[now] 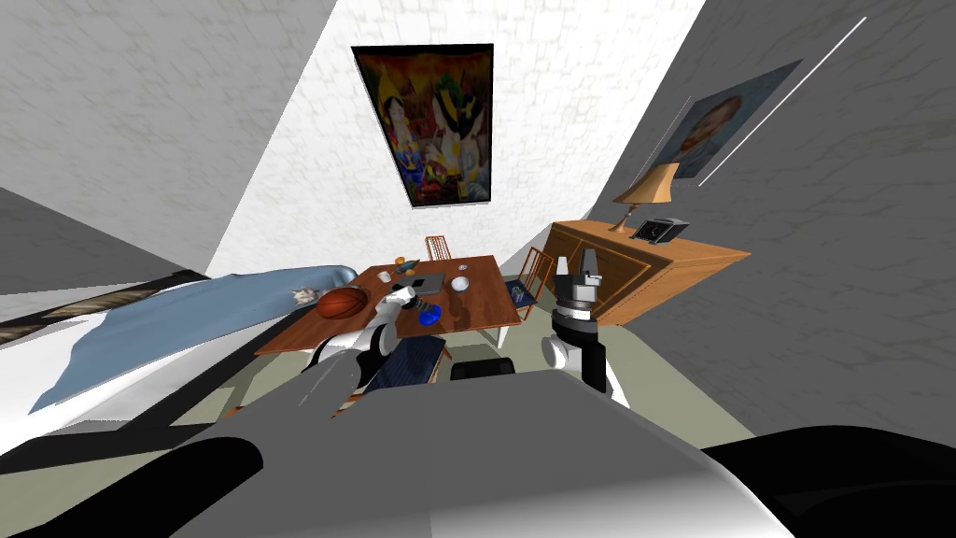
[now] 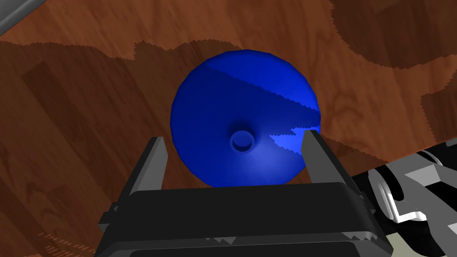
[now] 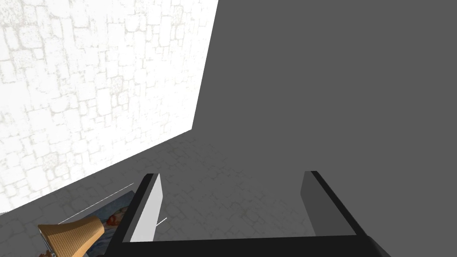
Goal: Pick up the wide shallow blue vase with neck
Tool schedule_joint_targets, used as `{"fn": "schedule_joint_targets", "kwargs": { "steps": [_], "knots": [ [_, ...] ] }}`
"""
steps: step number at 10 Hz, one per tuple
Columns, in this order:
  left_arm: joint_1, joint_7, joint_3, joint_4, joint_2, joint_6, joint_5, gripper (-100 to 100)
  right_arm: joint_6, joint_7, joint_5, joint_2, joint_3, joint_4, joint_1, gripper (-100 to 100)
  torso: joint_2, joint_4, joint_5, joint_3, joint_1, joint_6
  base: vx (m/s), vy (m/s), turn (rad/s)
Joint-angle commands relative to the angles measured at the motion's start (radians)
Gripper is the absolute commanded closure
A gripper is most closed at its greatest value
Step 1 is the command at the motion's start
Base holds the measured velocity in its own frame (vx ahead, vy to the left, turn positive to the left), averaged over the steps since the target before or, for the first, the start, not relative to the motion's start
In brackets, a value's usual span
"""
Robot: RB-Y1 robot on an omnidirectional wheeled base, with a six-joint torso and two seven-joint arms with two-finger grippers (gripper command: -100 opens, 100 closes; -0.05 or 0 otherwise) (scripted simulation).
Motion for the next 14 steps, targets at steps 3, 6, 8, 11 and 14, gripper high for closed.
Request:
{"fn": "schedule_joint_targets", "kwargs": {
  "steps": [3,6,8,11,14],
  "knots": [
    [-0.008,0.003,-0.003,0.036,-0.001,0.001,-0.004,-100,0.000,0.000,0.000,0.000,0.000,0.000,0.000,0,0.000,0.000,0.000,0.000,-0.002,0.000,0.002,0.006,-0.008],
    [-0.004,0.068,-0.028,0.029,-0.023,-0.015,-0.022,-100,0.000,0.000,0.000,0.000,0.000,0.000,0.000,0,0.001,0.000,0.000,0.000,0.001,0.000,-0.013,0.057,-0.085],
    [0.001,0.128,-0.054,0.020,-0.046,-0.029,-0.040,-100,0.000,0.000,0.000,0.000,0.000,0.000,0.000,0,0.002,0.001,0.001,0.001,0.005,0.000,-0.022,0.135,-0.154],
    [0.006,0.202,-0.080,0.010,-0.068,-0.043,-0.058,-100,0.000,0.000,0.000,0.000,0.000,0.000,0.000,0,0.002,0.001,0.001,0.001,0.003,0.000,-0.039,0.085,-0.095],
    [0.011,0.269,-0.106,0.001,-0.091,-0.057,-0.076,-100,0.000,0.000,0.000,0.000,0.000,0.000,0.000,0,0.002,0.001,0.000,0.001,0.002,0.000,-0.027,0.083,-0.094]
  ]
}}
